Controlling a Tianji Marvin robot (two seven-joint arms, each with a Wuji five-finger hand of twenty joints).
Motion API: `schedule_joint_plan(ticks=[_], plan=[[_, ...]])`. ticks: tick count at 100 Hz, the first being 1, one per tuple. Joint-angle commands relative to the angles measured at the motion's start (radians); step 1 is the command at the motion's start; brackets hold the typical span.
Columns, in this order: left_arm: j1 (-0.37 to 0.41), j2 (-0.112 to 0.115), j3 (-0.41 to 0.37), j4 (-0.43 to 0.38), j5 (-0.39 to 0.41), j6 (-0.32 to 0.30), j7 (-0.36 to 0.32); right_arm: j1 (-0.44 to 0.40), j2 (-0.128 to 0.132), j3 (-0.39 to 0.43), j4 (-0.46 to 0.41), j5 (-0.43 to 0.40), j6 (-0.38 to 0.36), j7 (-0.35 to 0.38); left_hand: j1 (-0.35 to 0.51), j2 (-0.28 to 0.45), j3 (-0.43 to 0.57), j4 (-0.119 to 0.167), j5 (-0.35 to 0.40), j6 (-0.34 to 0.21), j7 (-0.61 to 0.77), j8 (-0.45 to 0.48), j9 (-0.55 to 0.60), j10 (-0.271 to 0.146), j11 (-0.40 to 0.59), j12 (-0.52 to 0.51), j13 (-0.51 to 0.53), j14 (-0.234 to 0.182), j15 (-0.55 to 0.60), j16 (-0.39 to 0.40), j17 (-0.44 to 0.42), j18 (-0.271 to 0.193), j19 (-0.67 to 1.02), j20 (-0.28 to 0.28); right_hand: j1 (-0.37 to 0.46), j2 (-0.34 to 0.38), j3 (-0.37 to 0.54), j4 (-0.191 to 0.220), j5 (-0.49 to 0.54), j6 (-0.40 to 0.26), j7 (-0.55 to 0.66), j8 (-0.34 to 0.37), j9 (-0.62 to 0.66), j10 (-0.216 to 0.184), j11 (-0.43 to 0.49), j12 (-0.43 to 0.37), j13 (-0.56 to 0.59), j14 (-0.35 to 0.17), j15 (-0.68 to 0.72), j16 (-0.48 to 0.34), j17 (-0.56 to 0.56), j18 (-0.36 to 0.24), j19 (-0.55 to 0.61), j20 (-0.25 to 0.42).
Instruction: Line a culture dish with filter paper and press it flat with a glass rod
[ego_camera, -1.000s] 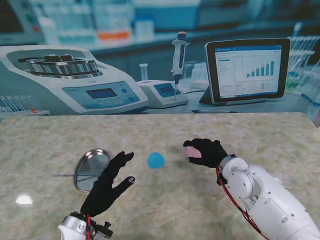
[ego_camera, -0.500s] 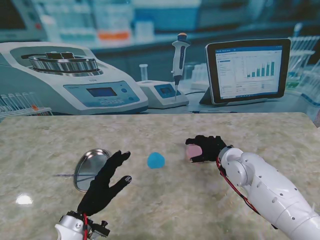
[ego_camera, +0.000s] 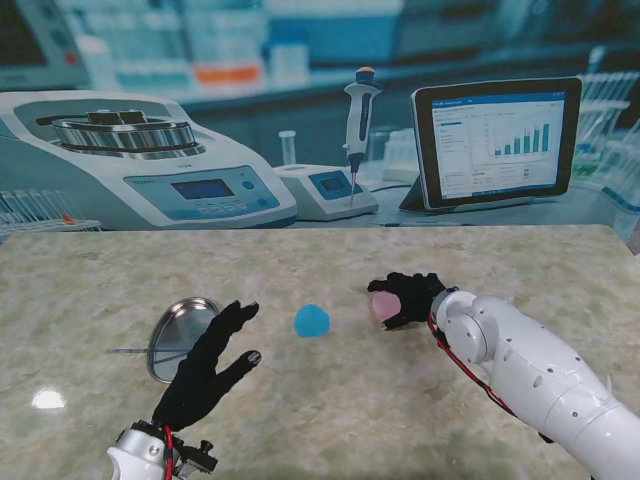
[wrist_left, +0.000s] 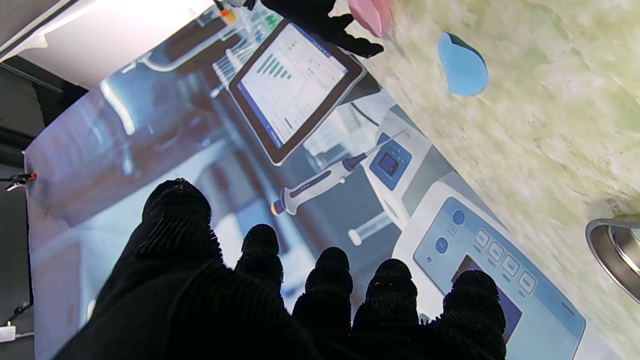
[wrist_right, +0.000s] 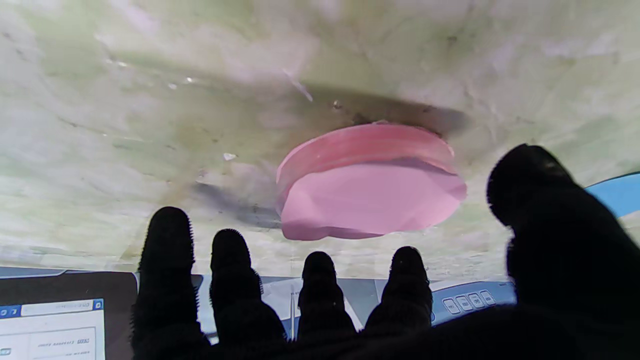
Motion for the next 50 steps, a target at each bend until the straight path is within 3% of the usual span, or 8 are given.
schedule_joint_plan(ticks=[1,12,50], plan=[[0.006,0.002,0.0,-0.005,-0.001,0.006,-0.006,-0.005,-0.012,-0.006,0.021,0.003,-0.004,-0.039,0.015,0.041,-0.026,0.03,-0.013,-0.019,0.025,0.015,-0.02,-0.032,-0.007,0.015,-0.026,-0.038,-0.011,0.002,-0.001,-0.032,-0.054,-0.04,0.018,-0.046,0.061,-0.011,-0.016,0.001,0.039,0.053,-0.033,0.023,0.019,0.033,0.02,0.0,0.041,0.003,0.017,0.029,0.023,-0.006],[0.005,0.002,0.0,-0.006,-0.001,0.009,-0.007,-0.001,-0.01,-0.012,0.02,0.009,-0.014,-0.027,0.016,0.04,-0.026,0.03,-0.012,-0.019,0.027,0.016,-0.02,-0.032,-0.007,0.017,-0.026,-0.037,-0.011,0.003,-0.001,-0.033,-0.054,-0.039,-0.028,-0.073,0.144,-0.029,-0.022,-0.011,0.061,0.082,-0.026,0.023,0.041,0.025,0.017,0.004,0.049,0.004,0.019,0.03,0.029,-0.01],[0.005,0.002,0.0,-0.005,0.0,0.009,-0.009,0.02,-0.009,-0.051,0.031,0.008,-0.013,-0.014,0.017,0.04,-0.026,0.03,-0.013,-0.021,0.035,0.02,-0.019,-0.033,-0.007,0.019,-0.026,-0.037,-0.011,0.003,-0.001,-0.033,-0.054,-0.039,-0.018,-0.1,0.198,-0.036,-0.034,-0.015,0.102,0.135,-0.02,0.026,0.087,0.016,0.032,0.008,0.066,0.013,0.039,0.022,0.054,-0.003]])
